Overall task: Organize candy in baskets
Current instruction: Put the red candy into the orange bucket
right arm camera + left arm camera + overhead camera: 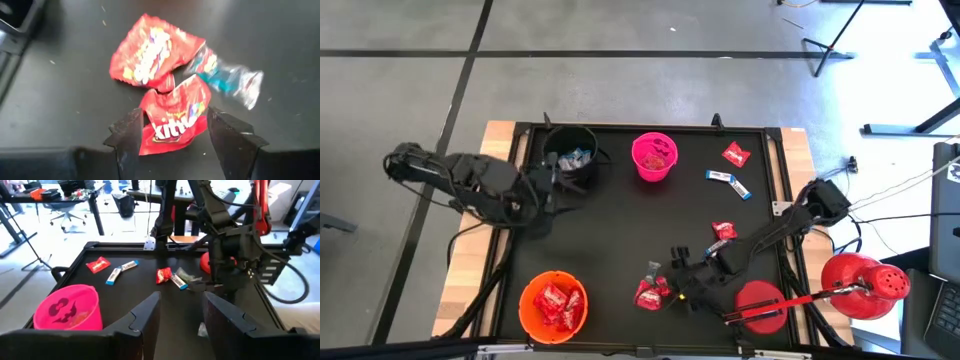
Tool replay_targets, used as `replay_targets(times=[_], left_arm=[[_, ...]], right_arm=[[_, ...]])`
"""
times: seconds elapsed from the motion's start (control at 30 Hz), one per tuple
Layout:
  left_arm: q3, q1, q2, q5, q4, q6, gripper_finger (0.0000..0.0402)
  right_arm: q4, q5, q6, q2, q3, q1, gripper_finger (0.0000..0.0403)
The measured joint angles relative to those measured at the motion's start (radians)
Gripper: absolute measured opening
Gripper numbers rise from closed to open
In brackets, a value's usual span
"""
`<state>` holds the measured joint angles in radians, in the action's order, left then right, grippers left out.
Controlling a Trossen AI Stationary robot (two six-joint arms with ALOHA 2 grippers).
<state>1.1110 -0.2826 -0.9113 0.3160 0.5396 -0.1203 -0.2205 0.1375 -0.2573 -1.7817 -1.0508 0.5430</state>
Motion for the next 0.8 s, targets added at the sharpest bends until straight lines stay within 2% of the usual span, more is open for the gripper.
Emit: replay_targets(times=[0.17, 0.4, 0.53, 0.8], left_arm=[[0.000, -0.088, -0.035, 0.090, -0.004, -0.009, 0.0136], [0.000, -0.144, -0.113, 0.119, -0.003, -0.077, 0.0136], [0.000, -0.173, -0.175, 0.131, -0.010, -0.106, 0.0136], [0.000, -0.220, -0.270, 0.139, -0.019, -0.117, 0.0136]], right_arm=[[0.015, 0.000, -0.007, -0.060, 0.000, 0.000, 0.0218], [0.021, 0.002, -0.003, -0.087, 0.000, 0.000, 0.0211], [0.020, 0.002, 0.006, -0.087, 0.000, 0.000, 0.0170], [0.012, 0.002, 0.036, -0.087, -0.003, -0.002, 0.0058]])
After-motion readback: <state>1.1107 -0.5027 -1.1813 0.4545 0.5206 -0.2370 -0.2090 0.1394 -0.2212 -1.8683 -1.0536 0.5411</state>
